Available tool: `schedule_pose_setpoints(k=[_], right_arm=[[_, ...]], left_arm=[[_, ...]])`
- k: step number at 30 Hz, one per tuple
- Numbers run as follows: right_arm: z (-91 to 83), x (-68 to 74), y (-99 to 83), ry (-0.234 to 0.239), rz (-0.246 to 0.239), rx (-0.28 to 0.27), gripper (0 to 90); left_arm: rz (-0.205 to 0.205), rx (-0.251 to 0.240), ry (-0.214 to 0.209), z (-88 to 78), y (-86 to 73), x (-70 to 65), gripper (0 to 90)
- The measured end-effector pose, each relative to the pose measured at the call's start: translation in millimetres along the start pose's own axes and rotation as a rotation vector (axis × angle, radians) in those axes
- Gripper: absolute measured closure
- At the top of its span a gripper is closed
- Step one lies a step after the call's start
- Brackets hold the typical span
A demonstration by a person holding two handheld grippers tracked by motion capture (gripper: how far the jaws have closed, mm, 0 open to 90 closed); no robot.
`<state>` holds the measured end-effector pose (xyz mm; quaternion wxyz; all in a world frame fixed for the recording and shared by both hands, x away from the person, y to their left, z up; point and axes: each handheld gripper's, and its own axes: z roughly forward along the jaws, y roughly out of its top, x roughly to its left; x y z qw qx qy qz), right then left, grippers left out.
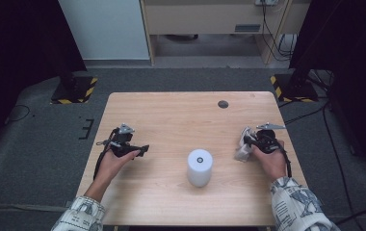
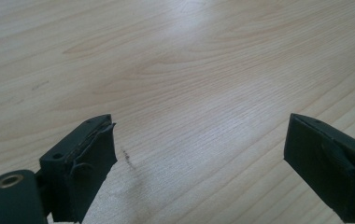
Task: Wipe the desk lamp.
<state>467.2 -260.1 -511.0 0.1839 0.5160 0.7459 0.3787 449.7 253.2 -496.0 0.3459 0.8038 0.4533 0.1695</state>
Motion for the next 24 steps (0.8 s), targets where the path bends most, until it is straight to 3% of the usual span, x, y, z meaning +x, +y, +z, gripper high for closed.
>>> schedule_pose_setpoints(k=[5, 14, 15, 16, 17, 18, 19, 21, 22, 23, 24], right_arm=[[9.1, 0.3, -2.4, -0.015, 0.008, 0.014, 70.8], [19.2, 7.2, -4.4, -0.043, -0.019, 0.037, 60.7], [18.9, 9.0, -3.5, -0.058, -0.016, 0.030, 54.3], [18.9, 9.0, -3.5, -0.058, -0.016, 0.030, 54.3], [18.5, 10.6, -3.2, -0.071, -0.024, 0.036, 46.6], [18.5, 10.6, -3.2, -0.071, -0.024, 0.036, 46.6], [18.0, 12.4, -3.1, -0.093, -0.026, 0.037, 35.7], [16.7, 14.2, -2.5, -0.096, -0.024, 0.040, 23.3], [16.7, 14.2, -2.5, -0.096, -0.024, 0.040, 23.3], [13.3, 17.2, -0.7, -0.101, -0.033, 0.019, 15.1], [11.6, 17.9, 0.2, -0.102, -0.031, 0.011, 12.6]], left_arm=[[0.006, 0.002, 0.030, 4.4, -3.2, 2.1, 8.5], [-0.008, 0.013, 0.036, 10.0, -6.4, 3.2, 8.2], [-0.008, 0.011, 0.036, 9.9, -6.3, 2.4, 8.2], [-0.008, 0.011, 0.036, 9.9, -6.3, 2.4, 8.2], [-0.009, 0.004, 0.036, 10.0, -5.9, 2.0, 8.2], [-0.009, 0.004, 0.036, 10.0, -5.9, 2.0, 8.1], [-0.012, 0.002, 0.036, 10.2, -5.6, 1.3, 7.8], [-0.010, -0.001, 0.034, 10.4, -5.3, 0.1, 7.6], [-0.010, -0.001, 0.034, 10.4, -5.3, 0.1, 7.5], [-0.009, -0.004, 0.031, 9.4, -4.5, -1.8, 7.4], [-0.007, -0.005, 0.029, 9.0, -4.2, -2.7, 7.4]])
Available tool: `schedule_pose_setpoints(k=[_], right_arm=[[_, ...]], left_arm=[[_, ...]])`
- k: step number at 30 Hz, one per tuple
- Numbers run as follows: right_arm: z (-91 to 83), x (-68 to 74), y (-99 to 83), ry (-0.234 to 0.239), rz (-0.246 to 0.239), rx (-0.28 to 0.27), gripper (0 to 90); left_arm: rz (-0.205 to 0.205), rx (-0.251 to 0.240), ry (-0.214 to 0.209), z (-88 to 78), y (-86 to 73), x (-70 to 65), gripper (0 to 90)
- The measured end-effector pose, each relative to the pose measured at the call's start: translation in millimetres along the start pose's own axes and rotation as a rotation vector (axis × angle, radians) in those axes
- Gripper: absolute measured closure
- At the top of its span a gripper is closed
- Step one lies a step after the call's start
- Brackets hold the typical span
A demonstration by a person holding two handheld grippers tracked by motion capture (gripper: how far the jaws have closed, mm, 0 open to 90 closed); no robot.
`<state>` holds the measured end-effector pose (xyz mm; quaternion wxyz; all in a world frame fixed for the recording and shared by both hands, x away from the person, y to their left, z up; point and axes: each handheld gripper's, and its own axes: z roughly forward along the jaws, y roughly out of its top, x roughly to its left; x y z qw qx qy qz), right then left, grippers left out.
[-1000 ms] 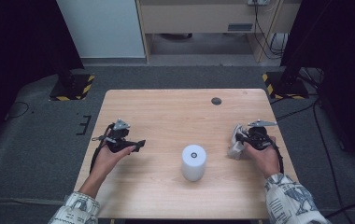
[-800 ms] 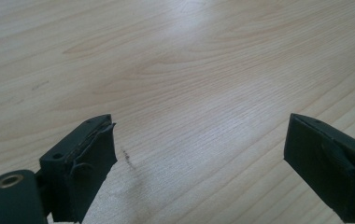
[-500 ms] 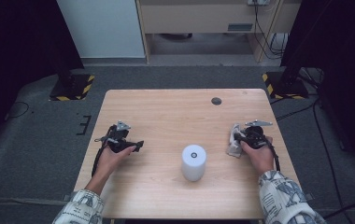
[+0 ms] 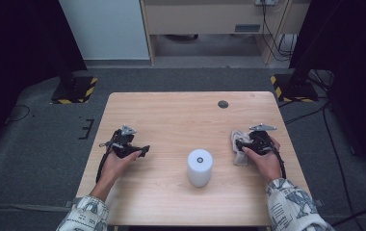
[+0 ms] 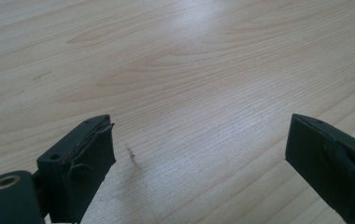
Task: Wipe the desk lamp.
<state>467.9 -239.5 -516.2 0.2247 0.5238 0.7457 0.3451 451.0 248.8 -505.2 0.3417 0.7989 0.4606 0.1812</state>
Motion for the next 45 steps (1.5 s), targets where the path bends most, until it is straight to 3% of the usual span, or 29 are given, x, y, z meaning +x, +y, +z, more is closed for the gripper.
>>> schedule_pose_setpoints(k=[7, 15, 18, 22, 28, 36, 38, 45], right_arm=[[-19.5, 3.7, 9.0, 0.040, 0.047, -0.108, 8.6], [-36.9, 6.8, 8.2, 0.073, 0.041, -0.119, 7.8], [-43.7, 6.9, 6.3, 0.065, 0.018, -0.129, 7.8], [-50.9, 3.8, -0.2, 0.050, 0.017, -0.122, 7.8], [-64.1, -0.4, -21.4, 0.021, 0.014, -0.104, 7.9], [-70.3, 0.7, -39.5, -0.012, 0.010, -0.075, 8.0], [-71.9, 0.2, -47.1, -0.036, 0.013, -0.061, 8.0], [-77.0, -0.7, -67.9, -0.031, 0.030, -0.026, 7.9]], left_arm=[[0.019, 0.013, -0.007, 0.0, 0.6, -9.9, 7.1], [0.040, 0.021, -0.028, -1.7, -3.2, -19.4, 6.2], [0.042, 0.022, -0.033, -3.6, -6.0, -21.2, 5.9], [0.044, 0.016, -0.038, -8.0, -10.5, -24.1, 5.9], [0.092, 0.021, -0.021, -21.3, -19.6, -30.5, 5.3], [0.070, 0.004, -0.024, -31.3, -28.8, -28.5, 5.0], [0.070, 0.011, -0.023, -32.8, -34.5, -28.1, 5.0], [0.075, 0.045, -0.022, -32.4, -47.7, -27.6, 5.0]])
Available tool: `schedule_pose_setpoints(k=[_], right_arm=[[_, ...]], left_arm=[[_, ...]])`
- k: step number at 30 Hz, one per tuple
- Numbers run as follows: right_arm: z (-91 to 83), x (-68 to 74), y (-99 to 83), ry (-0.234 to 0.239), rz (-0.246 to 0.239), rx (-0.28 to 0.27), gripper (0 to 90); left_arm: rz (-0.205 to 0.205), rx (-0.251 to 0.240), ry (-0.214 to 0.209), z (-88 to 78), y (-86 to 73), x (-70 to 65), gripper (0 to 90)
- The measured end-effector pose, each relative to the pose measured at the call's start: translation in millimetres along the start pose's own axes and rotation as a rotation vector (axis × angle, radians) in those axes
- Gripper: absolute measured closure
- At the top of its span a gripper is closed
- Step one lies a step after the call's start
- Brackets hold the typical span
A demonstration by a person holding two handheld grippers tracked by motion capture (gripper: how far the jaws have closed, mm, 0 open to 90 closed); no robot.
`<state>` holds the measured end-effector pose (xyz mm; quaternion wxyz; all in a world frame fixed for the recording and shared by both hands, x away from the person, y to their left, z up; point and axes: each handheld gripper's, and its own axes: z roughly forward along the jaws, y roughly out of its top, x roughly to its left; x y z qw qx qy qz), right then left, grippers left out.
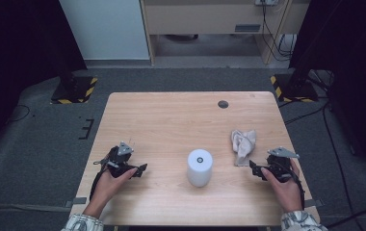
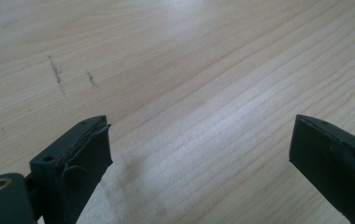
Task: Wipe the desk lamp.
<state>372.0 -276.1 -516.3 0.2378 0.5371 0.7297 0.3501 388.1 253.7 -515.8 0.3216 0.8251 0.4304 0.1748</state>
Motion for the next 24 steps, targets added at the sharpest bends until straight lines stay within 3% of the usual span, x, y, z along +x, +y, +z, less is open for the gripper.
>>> schedule_pose_setpoints(k=[6, 11, 16, 19, 24], right_arm=[[2.3, 0.8, -15.4, 0.030, 0.028, 0.056, 6.6], [7.5, 4.3, -19.1, 0.030, 0.008, 0.091, 5.6], [9.2, 5.7, -20.8, 0.014, -0.006, 0.075, 5.1], [10.7, 7.8, -20.8, -0.002, -0.039, 0.083, 3.7], [10.7, 7.8, -20.8, -0.002, -0.039, 0.083, 3.7]], left_arm=[[0.009, 0.019, -0.013, 2.4, -6.1, -2.1, 5.0], [0.009, 0.048, -0.014, 7.1, -10.9, -0.1, 4.8], [0.004, 0.037, -0.022, 10.0, -12.4, -0.8, 2.0], [0.008, 0.013, -0.024, 11.2, -15.1, -1.5, 0.0], [0.002, -0.007, -0.018, 11.6, -17.0, -2.1, 0.0]])
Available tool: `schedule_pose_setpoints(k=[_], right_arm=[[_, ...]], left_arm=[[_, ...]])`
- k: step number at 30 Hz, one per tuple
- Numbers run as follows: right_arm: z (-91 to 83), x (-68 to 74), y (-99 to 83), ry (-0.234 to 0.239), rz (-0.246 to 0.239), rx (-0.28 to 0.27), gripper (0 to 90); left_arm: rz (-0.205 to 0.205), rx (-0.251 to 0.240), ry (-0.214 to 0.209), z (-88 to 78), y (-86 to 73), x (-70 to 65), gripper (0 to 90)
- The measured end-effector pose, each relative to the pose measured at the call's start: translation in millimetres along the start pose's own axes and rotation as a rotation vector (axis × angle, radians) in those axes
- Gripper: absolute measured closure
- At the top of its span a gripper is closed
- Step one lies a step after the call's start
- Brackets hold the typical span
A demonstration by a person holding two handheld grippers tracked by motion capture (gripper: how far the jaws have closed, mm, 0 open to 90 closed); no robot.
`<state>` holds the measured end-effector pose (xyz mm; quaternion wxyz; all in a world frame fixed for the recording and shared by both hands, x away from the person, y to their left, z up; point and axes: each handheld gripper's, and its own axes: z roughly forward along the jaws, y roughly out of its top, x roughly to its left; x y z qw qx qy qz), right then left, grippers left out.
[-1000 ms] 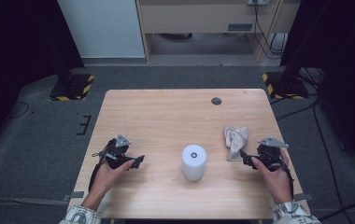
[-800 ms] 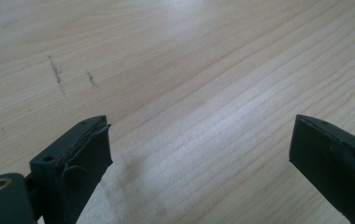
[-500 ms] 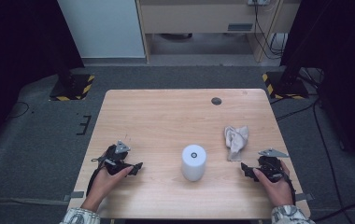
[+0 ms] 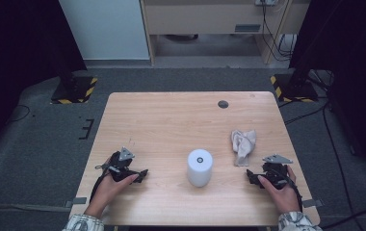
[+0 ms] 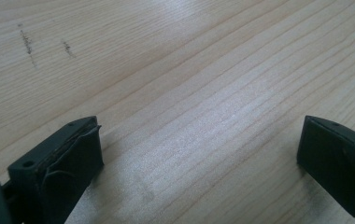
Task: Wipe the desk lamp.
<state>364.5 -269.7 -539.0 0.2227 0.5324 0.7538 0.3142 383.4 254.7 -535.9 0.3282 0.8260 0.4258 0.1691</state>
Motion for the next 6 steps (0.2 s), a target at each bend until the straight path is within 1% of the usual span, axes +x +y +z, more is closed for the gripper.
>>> schedule_pose_setpoints(k=[6], right_arm=[[0.1, 0.2, 0.0, -0.001, 0.002, 0.001, 3.5]], left_arm=[[0.000, -0.009, -0.001, 0.3, -0.7, 0.0, 0.0]])
